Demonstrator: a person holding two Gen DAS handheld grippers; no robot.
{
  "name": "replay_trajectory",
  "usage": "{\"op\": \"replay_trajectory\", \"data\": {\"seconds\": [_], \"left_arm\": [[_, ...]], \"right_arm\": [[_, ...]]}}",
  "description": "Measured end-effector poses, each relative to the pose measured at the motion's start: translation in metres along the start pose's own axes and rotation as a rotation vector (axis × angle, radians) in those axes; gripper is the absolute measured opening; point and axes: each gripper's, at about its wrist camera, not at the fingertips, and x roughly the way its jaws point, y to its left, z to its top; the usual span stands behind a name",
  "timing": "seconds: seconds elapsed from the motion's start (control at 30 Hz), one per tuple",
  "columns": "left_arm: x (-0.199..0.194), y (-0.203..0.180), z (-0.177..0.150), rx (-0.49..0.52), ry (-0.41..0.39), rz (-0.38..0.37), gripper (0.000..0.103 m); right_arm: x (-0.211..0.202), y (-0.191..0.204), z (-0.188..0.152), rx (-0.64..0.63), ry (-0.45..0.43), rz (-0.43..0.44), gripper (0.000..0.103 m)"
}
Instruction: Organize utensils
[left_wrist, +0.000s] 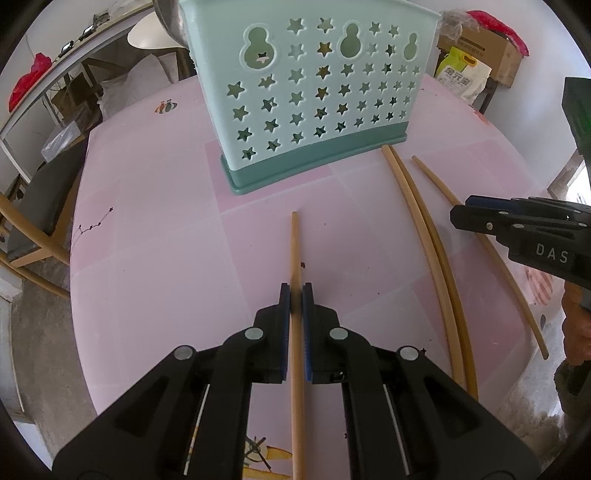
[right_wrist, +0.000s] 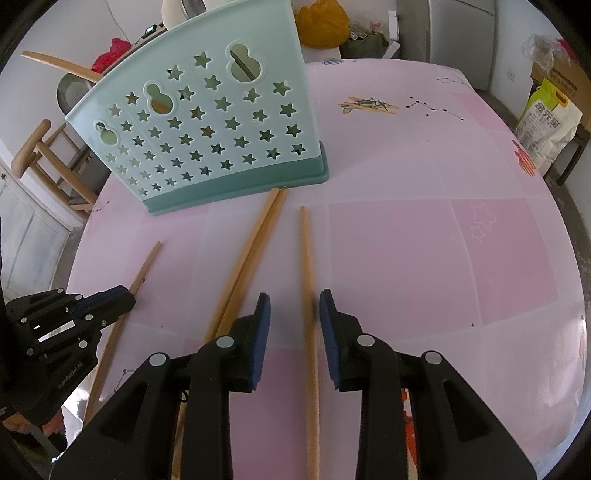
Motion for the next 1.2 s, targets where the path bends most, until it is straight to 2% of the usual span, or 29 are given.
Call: {"op": "replay_trajectory", "data": {"seconds": [0.97,1.07,1.2], "left_arm": [[0.0021,-0.0053,0.0051,0.013,0.032,0.029,0.005],[0.002,-0.0049,0.0047,0.004,0.027,0.029,0.005],[0.0024,-0.0035,0.0043,-0.018,0.015,0.027,0.005]], "right_arm": [[-0.0022,-0.0035,-0.0047,0.02,-0.043,0.016,0.027],[-0.0035,-0.0043,-0.0052,0.015,-0.044,0.008,0.024],[-0.0024,-0.0089,-0.0028,0.025,-0.04,0.008,0.013]]}}
